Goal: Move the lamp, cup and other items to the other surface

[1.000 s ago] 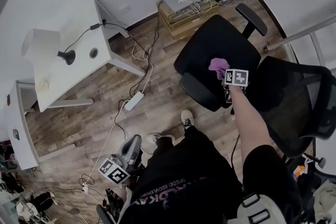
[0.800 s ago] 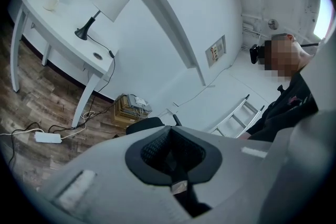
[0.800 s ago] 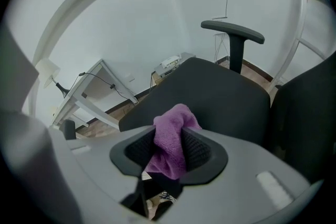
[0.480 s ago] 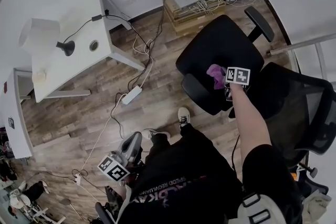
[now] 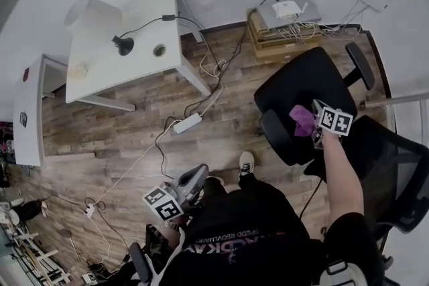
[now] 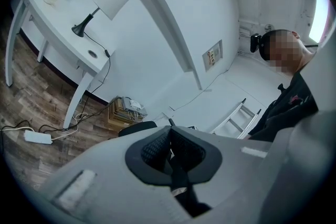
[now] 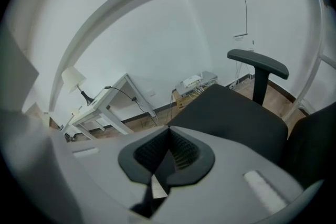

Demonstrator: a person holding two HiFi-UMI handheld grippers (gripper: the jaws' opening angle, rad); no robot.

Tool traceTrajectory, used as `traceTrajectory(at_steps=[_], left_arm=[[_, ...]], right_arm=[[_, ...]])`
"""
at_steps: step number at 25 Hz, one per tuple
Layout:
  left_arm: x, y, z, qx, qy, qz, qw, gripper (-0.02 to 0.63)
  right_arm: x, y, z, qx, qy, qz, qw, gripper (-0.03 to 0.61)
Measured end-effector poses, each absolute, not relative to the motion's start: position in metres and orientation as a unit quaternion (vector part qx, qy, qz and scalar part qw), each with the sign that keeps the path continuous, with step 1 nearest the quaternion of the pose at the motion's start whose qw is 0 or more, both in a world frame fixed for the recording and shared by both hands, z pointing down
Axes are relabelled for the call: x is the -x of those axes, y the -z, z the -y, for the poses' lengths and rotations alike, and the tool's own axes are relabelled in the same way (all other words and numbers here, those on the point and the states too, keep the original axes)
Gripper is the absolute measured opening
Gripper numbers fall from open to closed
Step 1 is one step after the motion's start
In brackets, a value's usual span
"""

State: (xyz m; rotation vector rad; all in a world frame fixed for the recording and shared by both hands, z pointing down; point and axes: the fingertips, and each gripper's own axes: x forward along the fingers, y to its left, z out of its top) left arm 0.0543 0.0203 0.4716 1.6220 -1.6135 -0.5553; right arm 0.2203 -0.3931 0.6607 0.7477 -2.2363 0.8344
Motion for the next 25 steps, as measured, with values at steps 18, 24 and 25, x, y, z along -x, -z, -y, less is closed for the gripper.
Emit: traceTrajectory(at_steps=[18,24,25], left_arm=[[-0.004,-0.462,-0.028,-0.609,0.307,0.648,0.339,-0.002],[0.005,-0.453,-0.038,-0.613,0.300,0.651,0.334,-0.002],[0.007,-0.452,-0.040,-0.613,0.299,0.651,0.332,-0.002]], right_arm=[[-0.045,-0.391,0.100,0.190,-0.141,0.949,0.208,0.005],[-0.043,-0.463,-0.002,0.259,-0.268,0.893,0.253,0.005],[-0.041,-0.462,-0.006,0.266,-0.270,0.890,0.251,0.005]])
